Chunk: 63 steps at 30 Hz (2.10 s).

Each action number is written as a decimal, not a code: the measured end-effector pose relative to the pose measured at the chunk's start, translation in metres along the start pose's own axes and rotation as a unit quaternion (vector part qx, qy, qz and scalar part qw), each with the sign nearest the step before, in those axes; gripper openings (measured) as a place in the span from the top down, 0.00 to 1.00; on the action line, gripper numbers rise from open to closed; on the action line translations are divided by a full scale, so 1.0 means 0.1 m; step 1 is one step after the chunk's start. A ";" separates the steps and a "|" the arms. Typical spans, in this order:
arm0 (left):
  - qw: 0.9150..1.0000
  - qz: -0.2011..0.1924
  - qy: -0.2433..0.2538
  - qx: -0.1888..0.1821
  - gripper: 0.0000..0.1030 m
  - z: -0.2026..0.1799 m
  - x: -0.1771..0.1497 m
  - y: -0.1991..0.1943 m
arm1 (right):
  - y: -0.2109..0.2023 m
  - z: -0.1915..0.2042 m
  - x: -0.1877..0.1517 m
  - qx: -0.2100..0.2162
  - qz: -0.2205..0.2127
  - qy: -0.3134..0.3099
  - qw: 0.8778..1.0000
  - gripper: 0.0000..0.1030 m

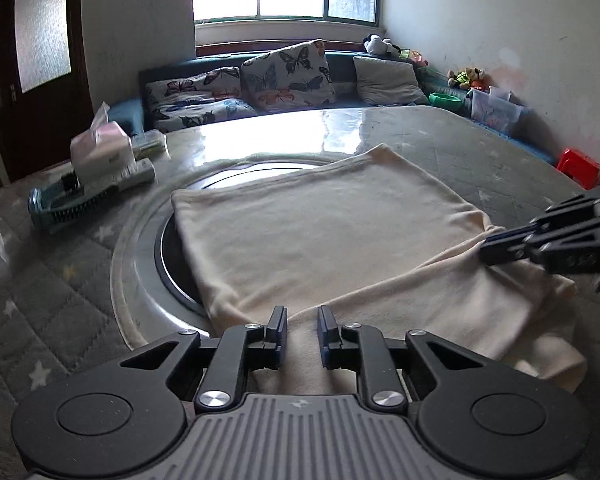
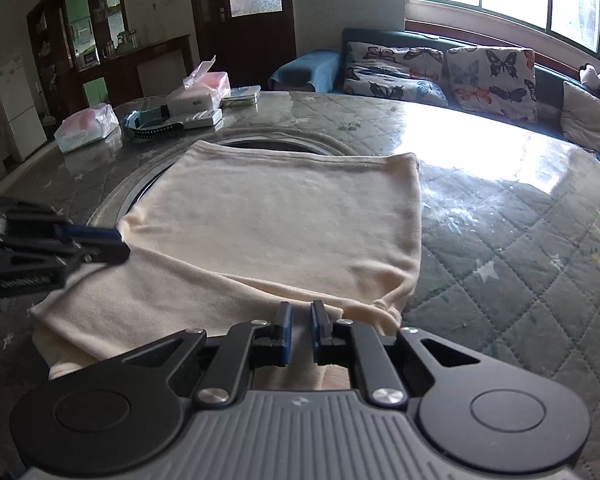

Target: Fold clothes

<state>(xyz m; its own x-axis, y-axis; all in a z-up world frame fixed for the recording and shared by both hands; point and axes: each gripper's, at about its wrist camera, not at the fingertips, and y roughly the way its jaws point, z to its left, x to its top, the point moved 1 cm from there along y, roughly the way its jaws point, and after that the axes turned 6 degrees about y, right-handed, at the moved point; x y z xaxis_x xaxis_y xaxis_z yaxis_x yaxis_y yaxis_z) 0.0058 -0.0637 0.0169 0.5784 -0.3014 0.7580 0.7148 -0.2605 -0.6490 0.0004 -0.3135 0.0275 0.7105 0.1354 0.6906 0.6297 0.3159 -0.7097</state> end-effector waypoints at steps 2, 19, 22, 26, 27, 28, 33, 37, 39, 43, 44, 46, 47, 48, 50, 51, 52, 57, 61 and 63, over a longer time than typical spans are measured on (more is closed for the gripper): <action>1.000 -0.005 0.001 0.002 0.80 0.02 -0.01 -0.05 | -0.10 0.01 -0.01 0.005 -0.003 -0.005 1.000 0.90; 0.995 -0.022 0.092 -0.016 0.80 -0.19 -0.23 -0.56 | -0.31 0.16 -0.25 0.029 -0.005 -0.030 0.999 0.90; 0.991 -0.018 0.129 -0.023 0.70 -0.31 -0.35 -0.64 | -0.24 0.15 -0.30 0.026 0.008 -0.027 0.999 0.90; 0.984 -0.023 0.173 -0.042 0.57 -0.46 -0.48 -0.74 | -0.31 0.16 -0.30 0.026 -0.002 -0.026 0.999 0.84; 0.981 -0.025 0.185 -0.047 0.56 -0.49 -0.50 -0.76 | -0.32 0.15 -0.31 0.024 -0.003 -0.023 0.999 0.82; 0.979 -0.026 0.196 -0.049 0.56 -0.53 -0.53 -0.77 | -0.32 0.13 -0.31 0.021 -0.004 -0.020 1.000 0.79; 0.970 -0.032 0.238 -0.046 0.56 -0.69 -0.61 -0.76 | -0.32 0.06 -0.34 0.018 -0.006 -0.002 1.000 0.79; 0.967 -0.041 0.244 -0.051 0.56 -0.78 -0.62 -0.71 | -0.33 0.03 -0.36 0.019 -0.008 0.009 1.000 0.79; 0.965 -0.046 0.254 -0.052 0.57 -0.83 -0.63 -0.69 | -0.32 0.04 -0.37 0.019 -0.005 0.003 1.000 0.79; 0.961 -0.052 0.266 -0.050 0.61 -0.89 -0.65 -0.63 | -0.38 0.08 -0.34 0.017 -0.008 -0.008 1.000 0.78; 0.961 -0.053 0.265 -0.051 0.65 -0.90 -0.65 -0.62 | -0.40 0.09 -0.34 0.018 -0.007 -0.013 1.000 0.77; 0.962 -0.056 0.262 -0.052 0.75 -0.90 -0.65 -0.61 | -0.45 0.11 -0.36 0.016 -0.004 -0.028 0.999 0.77; 0.962 -0.060 0.261 -0.054 0.79 -0.90 -0.63 -0.61 | -0.47 0.11 -0.37 0.015 -0.002 -0.036 0.999 0.77; 0.962 -0.063 0.260 -0.055 0.83 -0.89 -0.62 -0.61 | -0.50 0.12 -0.38 0.015 -0.001 -0.043 0.999 0.76; 0.963 -0.069 0.253 -0.056 0.89 -0.87 -0.57 -0.63 | -0.56 0.13 -0.40 0.015 0.000 -0.058 0.998 0.68; 0.965 -0.072 0.246 -0.057 0.89 -0.85 -0.53 -0.63 | -0.59 0.13 -0.41 0.015 0.001 -0.066 0.998 0.67; 0.968 -0.074 0.231 -0.060 0.90 -0.80 -0.48 -0.63 | -0.62 0.14 -0.42 0.015 0.002 -0.073 0.997 0.64; 0.980 -0.071 0.172 -0.070 0.91 -0.59 -0.28 -0.56 | -0.74 0.22 -0.49 0.029 0.008 -0.128 0.991 0.51; 0.982 -0.061 0.159 -0.076 0.91 -0.53 -0.22 -0.46 | -0.71 0.36 -0.54 0.041 0.007 -0.179 0.983 0.47; 0.983 -0.057 0.155 -0.081 0.91 -0.51 -0.22 -0.43 | -0.63 0.40 -0.53 0.040 0.002 -0.191 0.981 0.47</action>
<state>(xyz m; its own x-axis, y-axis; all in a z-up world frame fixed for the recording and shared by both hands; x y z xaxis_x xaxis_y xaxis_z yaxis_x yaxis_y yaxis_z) -0.0574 -0.0929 0.0251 0.3337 -0.5200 0.7863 0.6818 -0.4428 -0.5823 -0.0896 -0.3027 0.0414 0.5327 0.4743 0.7009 0.5896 0.3862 -0.7094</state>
